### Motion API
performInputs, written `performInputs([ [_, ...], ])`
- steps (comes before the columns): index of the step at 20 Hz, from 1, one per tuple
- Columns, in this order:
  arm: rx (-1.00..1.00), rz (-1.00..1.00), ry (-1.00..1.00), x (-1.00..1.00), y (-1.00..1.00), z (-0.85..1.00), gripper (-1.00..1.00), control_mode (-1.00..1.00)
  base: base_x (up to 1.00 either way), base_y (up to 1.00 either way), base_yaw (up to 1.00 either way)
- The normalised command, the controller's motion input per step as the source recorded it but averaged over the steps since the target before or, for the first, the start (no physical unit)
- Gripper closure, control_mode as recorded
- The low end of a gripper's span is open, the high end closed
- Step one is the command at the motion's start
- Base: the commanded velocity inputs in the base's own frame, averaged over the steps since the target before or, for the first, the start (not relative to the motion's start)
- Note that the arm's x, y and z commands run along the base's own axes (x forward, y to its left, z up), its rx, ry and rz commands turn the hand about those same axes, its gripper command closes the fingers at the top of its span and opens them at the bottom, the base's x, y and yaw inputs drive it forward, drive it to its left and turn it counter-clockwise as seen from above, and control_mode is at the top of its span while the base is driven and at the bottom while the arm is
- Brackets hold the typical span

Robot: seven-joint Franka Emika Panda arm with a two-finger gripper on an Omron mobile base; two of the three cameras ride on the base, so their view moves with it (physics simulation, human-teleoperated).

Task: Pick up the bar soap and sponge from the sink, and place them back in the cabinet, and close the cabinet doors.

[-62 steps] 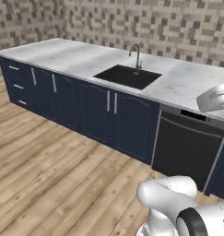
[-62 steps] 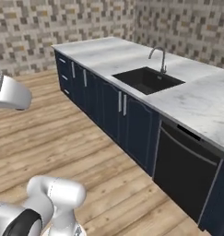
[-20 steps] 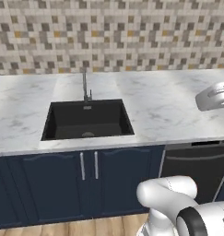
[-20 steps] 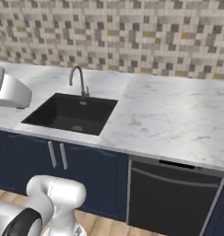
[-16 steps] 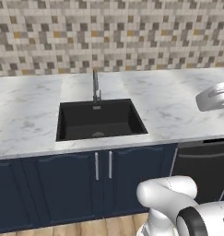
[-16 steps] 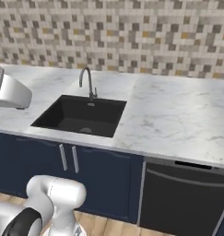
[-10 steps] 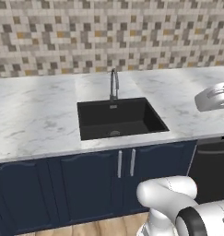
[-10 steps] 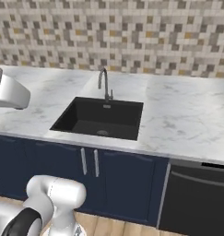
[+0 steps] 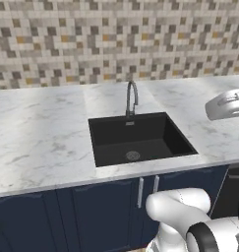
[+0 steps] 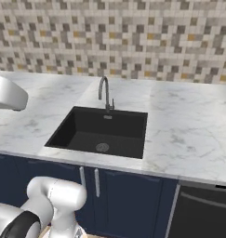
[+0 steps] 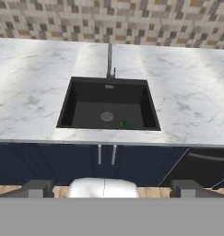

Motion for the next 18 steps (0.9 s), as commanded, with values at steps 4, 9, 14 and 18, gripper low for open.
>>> performInputs([
  [4, 0.00, 0.00, 0.00, 0.00, 0.00, 0.00, -1.00, 1.00, 0.41, 0.01, 0.00],
  [9, 0.00, 0.00, 0.00, 0.00, 0.00, 0.00, -1.00, 1.00, 0.39, 0.00, 0.00],
  [14, 0.00, 0.00, 0.00, 0.00, 0.00, 0.00, -1.00, 1.00, 0.48, 0.00, 0.00],
  [18, 0.00, 0.00, 0.00, 0.00, 0.00, 0.00, -1.00, 1.00, 0.47, 0.00, 0.00],
])
